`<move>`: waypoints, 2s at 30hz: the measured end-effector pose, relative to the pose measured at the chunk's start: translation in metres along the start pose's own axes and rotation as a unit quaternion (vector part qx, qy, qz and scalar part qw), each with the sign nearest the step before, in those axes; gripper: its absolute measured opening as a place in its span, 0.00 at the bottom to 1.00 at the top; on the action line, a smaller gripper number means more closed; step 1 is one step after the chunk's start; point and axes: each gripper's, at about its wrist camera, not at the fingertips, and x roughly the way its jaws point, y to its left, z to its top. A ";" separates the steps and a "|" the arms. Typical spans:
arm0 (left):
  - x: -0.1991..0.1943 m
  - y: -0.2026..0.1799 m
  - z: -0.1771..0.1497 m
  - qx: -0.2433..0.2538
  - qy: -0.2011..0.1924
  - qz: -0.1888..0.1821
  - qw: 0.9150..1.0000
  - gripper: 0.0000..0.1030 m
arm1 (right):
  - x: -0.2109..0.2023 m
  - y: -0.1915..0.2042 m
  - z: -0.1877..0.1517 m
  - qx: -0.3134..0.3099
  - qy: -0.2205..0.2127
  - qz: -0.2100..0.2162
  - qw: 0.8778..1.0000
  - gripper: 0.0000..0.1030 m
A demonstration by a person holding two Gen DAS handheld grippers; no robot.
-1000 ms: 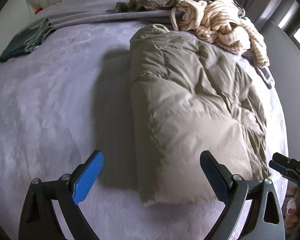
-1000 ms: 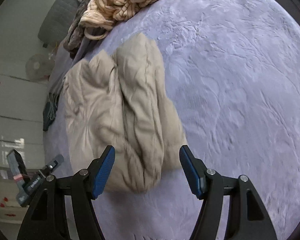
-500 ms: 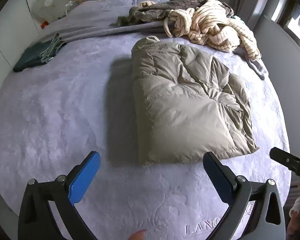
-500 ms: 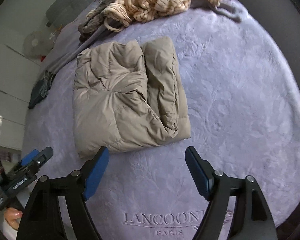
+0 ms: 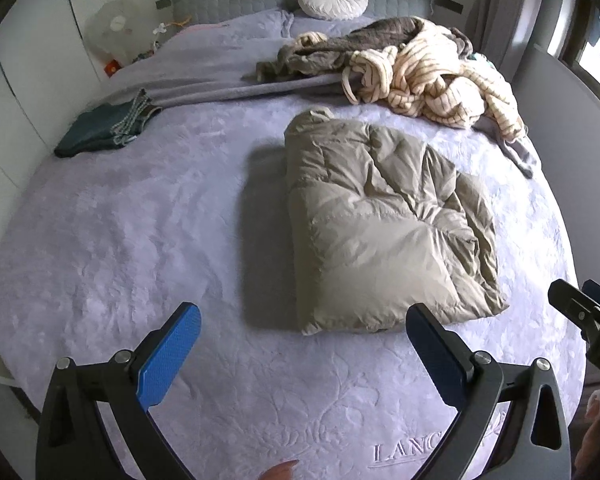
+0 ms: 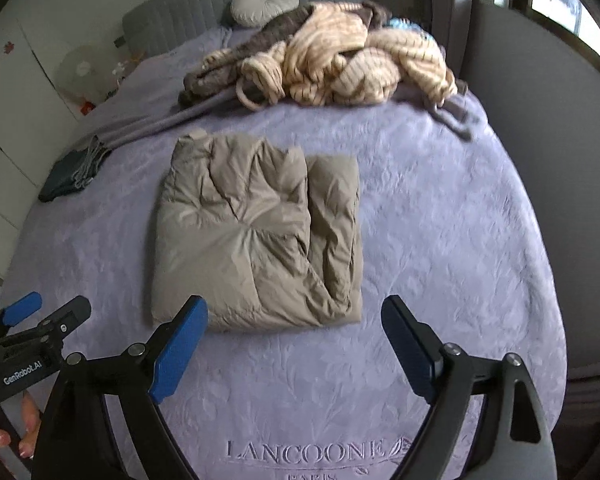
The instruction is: Fold large clothes
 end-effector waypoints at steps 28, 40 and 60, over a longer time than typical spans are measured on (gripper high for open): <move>-0.042 0.005 0.004 -0.003 -0.032 0.011 0.999 1.00 | -0.032 0.025 0.003 -0.021 -0.031 -0.005 0.999 0.88; -0.042 0.004 0.003 -0.006 -0.033 0.012 0.999 1.00 | -0.033 0.024 0.003 -0.022 -0.032 -0.004 0.999 0.88; -0.044 0.004 0.004 -0.005 -0.031 0.013 0.999 1.00 | -0.032 0.025 0.005 -0.020 -0.032 -0.005 0.999 0.88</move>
